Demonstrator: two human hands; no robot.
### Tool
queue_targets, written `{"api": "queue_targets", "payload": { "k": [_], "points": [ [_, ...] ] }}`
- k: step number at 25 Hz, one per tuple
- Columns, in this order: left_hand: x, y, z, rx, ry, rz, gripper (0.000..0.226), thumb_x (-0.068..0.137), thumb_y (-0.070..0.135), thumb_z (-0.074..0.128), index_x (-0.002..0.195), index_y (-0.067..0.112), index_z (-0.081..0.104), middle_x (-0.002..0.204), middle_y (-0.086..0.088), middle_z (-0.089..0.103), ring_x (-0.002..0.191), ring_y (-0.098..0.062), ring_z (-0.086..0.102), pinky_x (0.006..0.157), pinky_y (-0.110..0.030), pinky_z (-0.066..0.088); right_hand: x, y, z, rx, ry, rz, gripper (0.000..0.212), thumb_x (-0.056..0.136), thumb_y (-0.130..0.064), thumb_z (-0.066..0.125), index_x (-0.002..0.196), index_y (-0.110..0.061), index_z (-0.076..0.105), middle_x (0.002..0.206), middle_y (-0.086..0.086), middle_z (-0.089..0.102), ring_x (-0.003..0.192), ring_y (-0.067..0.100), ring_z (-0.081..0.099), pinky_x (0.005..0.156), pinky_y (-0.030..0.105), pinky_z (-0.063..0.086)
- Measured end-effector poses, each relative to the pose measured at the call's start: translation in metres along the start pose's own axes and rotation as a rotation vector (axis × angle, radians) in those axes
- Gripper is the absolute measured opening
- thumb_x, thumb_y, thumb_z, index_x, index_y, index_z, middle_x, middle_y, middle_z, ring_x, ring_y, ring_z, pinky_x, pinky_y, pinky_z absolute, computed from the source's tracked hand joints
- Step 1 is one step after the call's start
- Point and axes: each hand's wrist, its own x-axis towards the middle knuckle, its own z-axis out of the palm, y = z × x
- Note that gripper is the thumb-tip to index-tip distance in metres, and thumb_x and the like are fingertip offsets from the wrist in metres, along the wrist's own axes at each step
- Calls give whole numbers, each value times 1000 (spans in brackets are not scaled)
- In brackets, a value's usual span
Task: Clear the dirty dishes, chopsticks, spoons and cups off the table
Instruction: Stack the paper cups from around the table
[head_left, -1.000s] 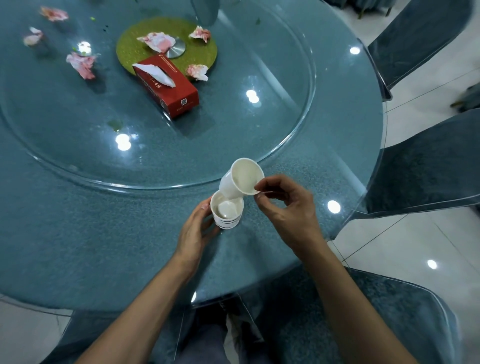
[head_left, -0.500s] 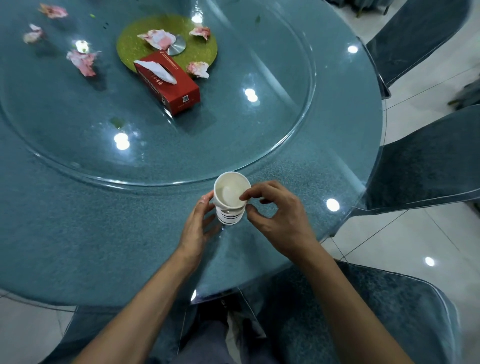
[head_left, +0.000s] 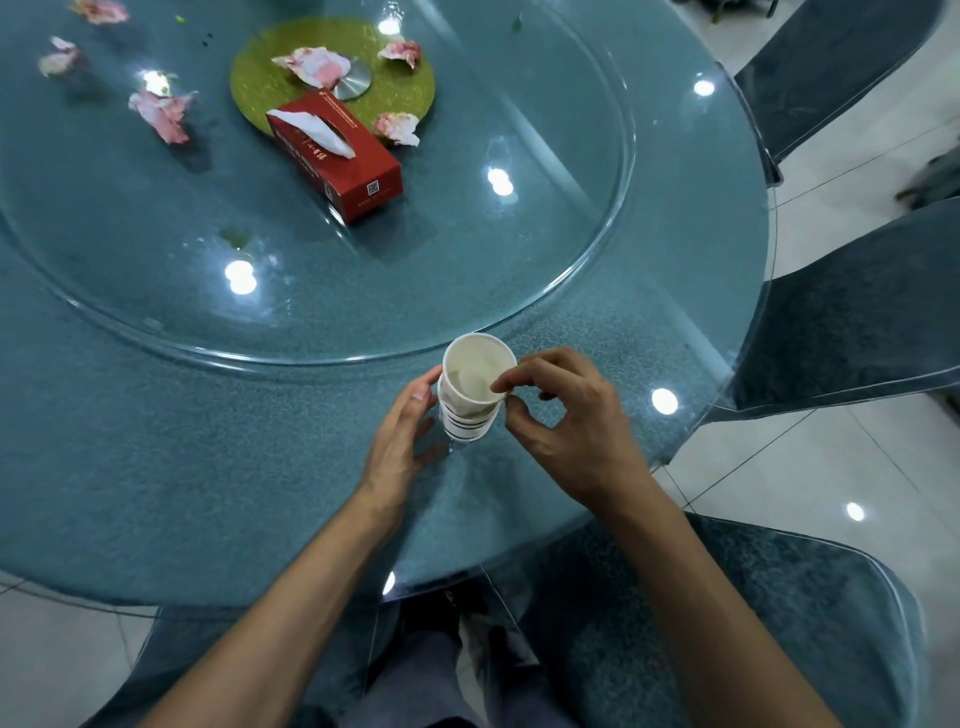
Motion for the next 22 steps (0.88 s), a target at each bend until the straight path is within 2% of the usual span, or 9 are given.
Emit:
{"api": "queue_targets", "payload": {
  "k": [6, 8, 10, 12, 15, 18, 20, 22],
  "points": [
    [-1, 5, 2, 41, -40, 19, 29, 86, 62, 49, 106, 59, 69, 119, 22, 70, 119, -5, 64, 80, -24, 51, 0, 4, -1, -54, 14, -31, 16, 85, -20, 69, 99, -25, 75, 103, -4, 64, 101, 14, 60, 82, 39, 53],
    [1, 5, 1, 38, -33, 20, 32, 89, 56, 46, 109, 53, 70, 116, 21, 71, 115, -4, 65, 78, -22, 54, 1, 2, 0, -67, 8, -25, 23, 85, -16, 67, 105, -27, 75, 103, -6, 64, 99, 12, 60, 83, 35, 52],
    [2, 3, 1, 28, -33, 26, 35, 90, 53, 46, 115, 43, 67, 113, 21, 72, 109, -1, 67, 75, -18, 55, -1, 1, 4, 6, 40, 83, 27, 88, -14, 66, 111, -28, 72, 101, -9, 66, 94, 8, 62, 84, 32, 53],
    [3, 0, 2, 33, -39, 17, 38, 89, 54, 48, 119, 39, 65, 114, 21, 72, 108, 0, 67, 76, -19, 54, -3, 3, 12, 263, 86, 348, 26, 94, -30, 68, 119, -29, 67, 103, -8, 69, 97, 7, 66, 91, 37, 56],
    [5, -6, 2, 39, -28, -7, 41, 83, 62, 57, 116, 41, 66, 114, 18, 70, 110, -4, 65, 81, -25, 51, -10, 12, 33, 547, -59, 685, 67, 79, -76, 60, 134, -38, 54, 133, -6, 60, 123, 10, 58, 110, 48, 46],
    [6, -11, 3, 24, -22, -13, 28, 87, 59, 54, 108, 49, 70, 112, 19, 71, 110, -6, 65, 85, -29, 49, -19, 18, 50, 637, -140, 775, 82, 63, -87, 49, 135, -49, 46, 147, -14, 49, 137, 9, 46, 118, 49, 36],
    [7, -12, 3, 13, -32, -10, 23, 92, 59, 51, 103, 55, 71, 111, 22, 72, 105, 0, 67, 88, -32, 49, -21, 21, 57, 665, -141, 776, 82, 61, -89, 45, 134, -52, 44, 147, -19, 47, 140, 7, 42, 120, 48, 32],
    [6, -13, 3, 6, -36, -20, 26, 93, 60, 49, 105, 53, 71, 112, 22, 72, 104, 2, 67, 88, -32, 49, -22, 22, 65, 674, -148, 755, 72, 65, -88, 43, 129, -54, 49, 141, -24, 50, 139, 4, 42, 122, 46, 30]
  ]
}}
